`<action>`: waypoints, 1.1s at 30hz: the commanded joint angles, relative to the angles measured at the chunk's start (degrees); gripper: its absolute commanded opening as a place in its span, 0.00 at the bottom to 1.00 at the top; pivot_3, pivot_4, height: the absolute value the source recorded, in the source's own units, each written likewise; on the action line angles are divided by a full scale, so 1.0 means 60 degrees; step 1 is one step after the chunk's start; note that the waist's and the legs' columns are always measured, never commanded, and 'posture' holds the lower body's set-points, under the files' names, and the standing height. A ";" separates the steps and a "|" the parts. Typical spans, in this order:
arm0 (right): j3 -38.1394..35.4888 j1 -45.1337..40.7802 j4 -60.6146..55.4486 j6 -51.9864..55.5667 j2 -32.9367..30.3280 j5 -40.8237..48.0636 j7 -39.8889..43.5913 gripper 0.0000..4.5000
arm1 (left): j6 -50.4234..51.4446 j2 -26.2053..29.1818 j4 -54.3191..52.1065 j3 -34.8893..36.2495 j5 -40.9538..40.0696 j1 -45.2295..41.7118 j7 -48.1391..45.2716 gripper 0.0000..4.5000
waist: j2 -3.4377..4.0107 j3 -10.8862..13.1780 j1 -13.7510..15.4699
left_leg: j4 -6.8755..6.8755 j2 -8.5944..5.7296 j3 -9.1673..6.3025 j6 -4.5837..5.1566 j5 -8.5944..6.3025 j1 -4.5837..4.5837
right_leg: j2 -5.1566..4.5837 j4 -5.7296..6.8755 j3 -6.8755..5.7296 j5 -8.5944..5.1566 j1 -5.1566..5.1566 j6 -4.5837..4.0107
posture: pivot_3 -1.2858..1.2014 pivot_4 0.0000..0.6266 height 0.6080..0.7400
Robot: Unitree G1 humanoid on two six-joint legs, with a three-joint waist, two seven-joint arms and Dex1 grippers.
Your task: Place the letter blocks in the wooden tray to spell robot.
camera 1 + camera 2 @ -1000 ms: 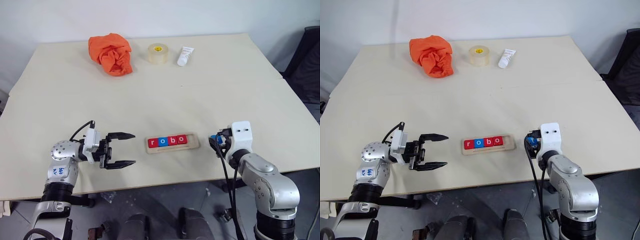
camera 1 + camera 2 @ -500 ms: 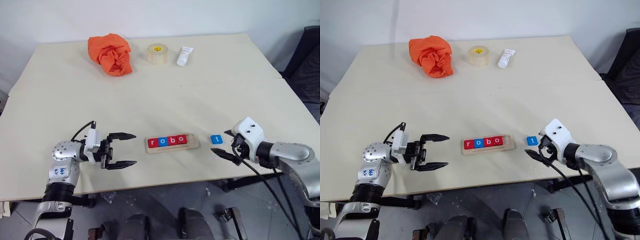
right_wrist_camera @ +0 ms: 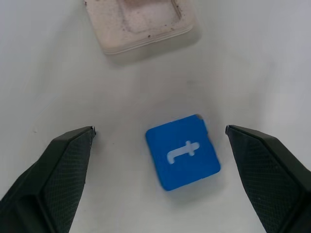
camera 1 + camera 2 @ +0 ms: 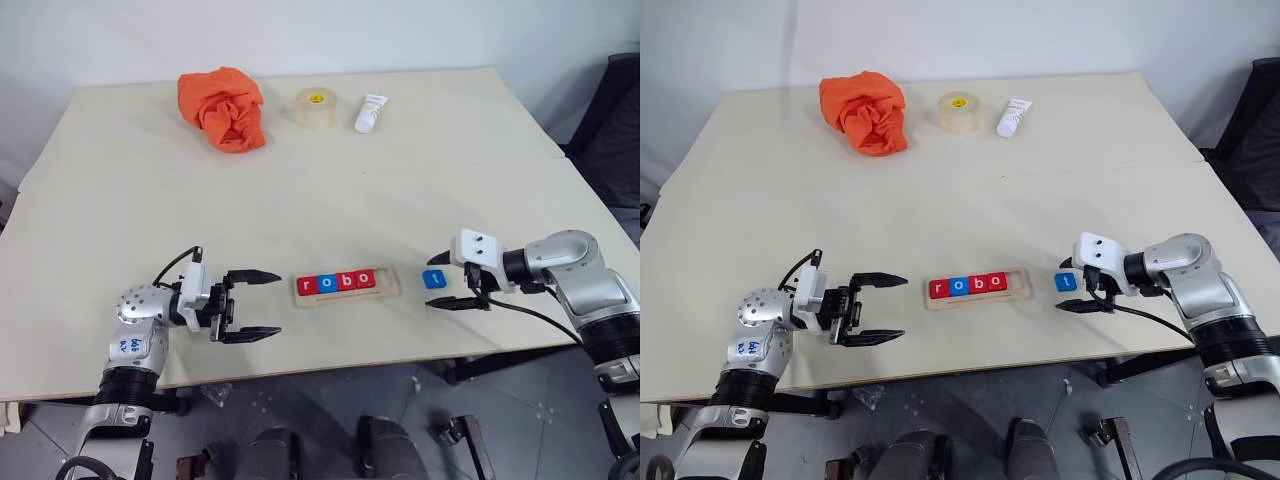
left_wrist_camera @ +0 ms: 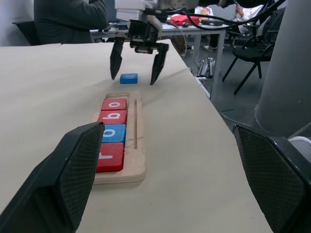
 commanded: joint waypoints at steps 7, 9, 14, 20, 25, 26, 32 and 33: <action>0.0069 -0.0460 0.1379 -0.0655 0.0169 -0.0776 0.0051 0.34 | 0.0015 0.0111 -0.0626 0.0155 -0.0173 0.0300 0.0266 1.00 | 0.0000 0.0000 0.0019 | 0.0083 0.0002 -0.0023 -0.0004 -0.0003 -0.0010 | -0.0016 0.0004 -0.0003 0.0022 0.0026 -0.0016 | 0.52 0.24 1.00; -0.0056 -0.0590 0.1004 -0.0334 0.0192 -0.0635 0.0113 0.32 | -0.0004 0.0097 -0.0545 0.0148 -0.0155 0.0216 0.0283 1.00 | 0.0000 0.0000 0.0017 | 0.0093 -0.0001 -0.0026 -0.0006 -0.0005 -0.0010 | -0.0046 0.0001 -0.0007 0.0022 0.0025 -0.0017 | 0.52 0.24 1.00; -0.0245 -0.0659 -0.0529 0.0986 0.0353 -0.0185 0.0283 0.32 | -0.0044 0.0057 -0.0384 0.0113 -0.0118 0.0064 0.0283 1.00 | 0.0005 0.0002 -0.0004 | 0.0088 -0.0003 -0.0030 -0.0012 -0.0008 -0.0027 | -0.0094 0.0028 -0.0039 0.0023 -0.0002 -0.0019 | 0.52 0.24 1.00; 0.0049 -0.0990 -0.2115 0.2551 0.1069 0.0138 0.0427 0.32 | -0.0080 -0.0063 -0.0299 -0.0014 -0.0065 -0.0024 0.0236 1.00 | 0.0008 0.0003 -0.0007 | 0.0079 0.0003 -0.0034 -0.0018 -0.0011 -0.0032 | -0.0082 0.0053 -0.0086 0.0023 -0.0014 -0.0020 | 0.52 0.24 1.00; 0.0586 -0.1510 -0.1529 0.2208 0.1481 -0.0414 0.0475 0.32 | -0.0142 -0.0076 -0.0195 -0.0023 -0.0037 -0.0158 0.0262 1.00 | 0.0008 0.0004 0.0044 | 0.0087 -0.0024 -0.0042 -0.0002 -0.0017 -0.0041 | -0.0082 0.0054 -0.0119 0.0023 -0.0009 -0.0019 | 0.52 0.24 1.00; 0.0627 -0.1560 -0.1434 0.2138 0.1511 -0.0452 0.0506 0.32 | -0.0151 -0.0076 -0.0192 -0.0022 -0.0033 -0.0164 0.0266 1.00 | 0.0008 0.0004 0.0045 | 0.0087 -0.0026 -0.0045 0.0000 -0.0018 -0.0043 | -0.0085 0.0054 -0.0127 0.0023 -0.0009 -0.0019 | 0.52 0.24 1.00; 0.0947 -0.1958 -0.0366 0.1361 0.1722 -0.0947 0.0605 0.32 | -0.0142 0.0015 -0.0422 0.0087 -0.0080 0.0055 0.0380 1.00 | 0.0010 0.0005 -0.0011 | 0.0080 -0.0029 -0.0079 0.0000 -0.0019 -0.0063 | -0.0092 0.0051 -0.0199 0.0022 -0.0010 -0.0019 | 0.52 0.24 1.00; 0.0955 -0.1996 -0.0237 0.1275 0.1767 -0.0993 0.0620 0.32 | -0.0134 0.0022 -0.0474 0.0094 -0.0086 0.0109 0.0410 1.00 | 0.0010 0.0005 -0.0014 | 0.0079 -0.0028 -0.0079 0.0000 -0.0019 -0.0063 | -0.0092 0.0052 -0.0204 0.0022 -0.0010 -0.0019 | 0.52 0.24 1.00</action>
